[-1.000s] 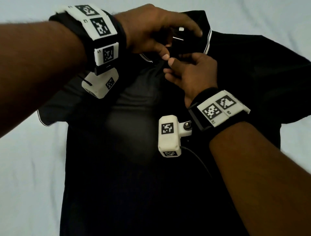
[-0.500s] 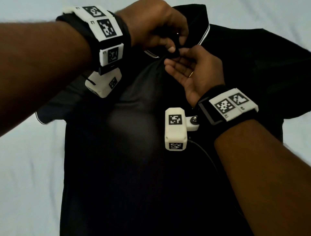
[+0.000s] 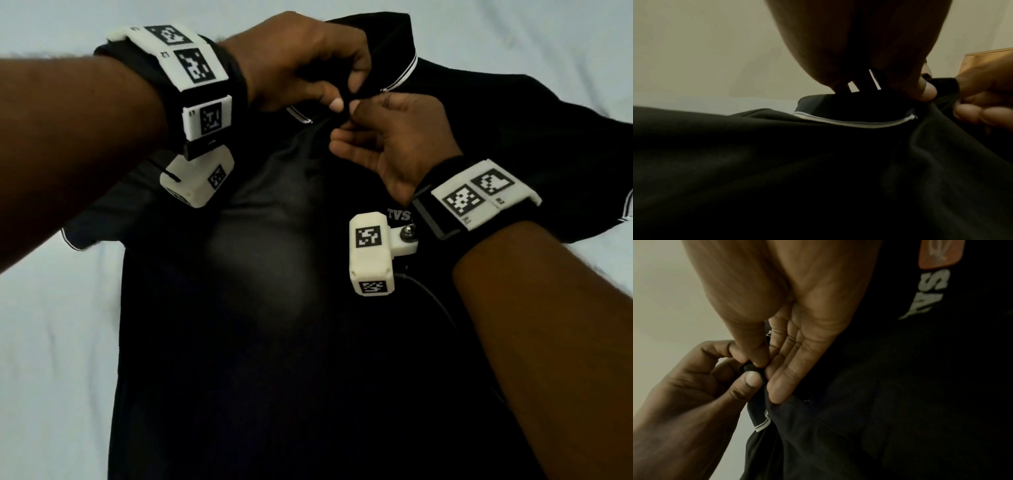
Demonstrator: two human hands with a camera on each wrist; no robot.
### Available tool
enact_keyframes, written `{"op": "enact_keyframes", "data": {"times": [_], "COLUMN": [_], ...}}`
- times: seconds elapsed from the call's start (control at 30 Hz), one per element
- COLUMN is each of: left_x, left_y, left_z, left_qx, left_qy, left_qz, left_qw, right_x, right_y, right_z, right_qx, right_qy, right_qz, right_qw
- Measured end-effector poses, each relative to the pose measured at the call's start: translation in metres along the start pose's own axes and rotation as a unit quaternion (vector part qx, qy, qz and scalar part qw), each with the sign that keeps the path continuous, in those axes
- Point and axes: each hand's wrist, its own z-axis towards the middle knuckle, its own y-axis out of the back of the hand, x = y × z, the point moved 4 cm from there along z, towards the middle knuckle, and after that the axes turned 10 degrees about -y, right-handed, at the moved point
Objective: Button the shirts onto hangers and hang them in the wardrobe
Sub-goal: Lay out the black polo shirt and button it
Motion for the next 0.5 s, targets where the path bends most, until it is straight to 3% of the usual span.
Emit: {"op": "enact_keyframes", "data": {"times": [0.17,0.33,0.5], "left_x": [-0.006,-0.017,-0.016], "left_y": [0.007,0.0,-0.024], "left_z": [-0.006,-0.018,-0.023], "left_qx": [-0.061,-0.096,-0.14], "left_qy": [0.022,0.146,0.269], "left_qz": [0.031,0.117,0.006], "left_qw": [0.997,0.978,0.953], "right_x": [-0.005,-0.009,-0.005], "right_y": [-0.002,-0.011,-0.013], "right_z": [0.0,0.006,0.012], "right_qx": [0.009,-0.041,-0.133], "right_qy": [-0.003,0.025,0.096], "right_qz": [-0.005,-0.089,-0.279], "right_qw": [1.0,0.995,0.946]}}
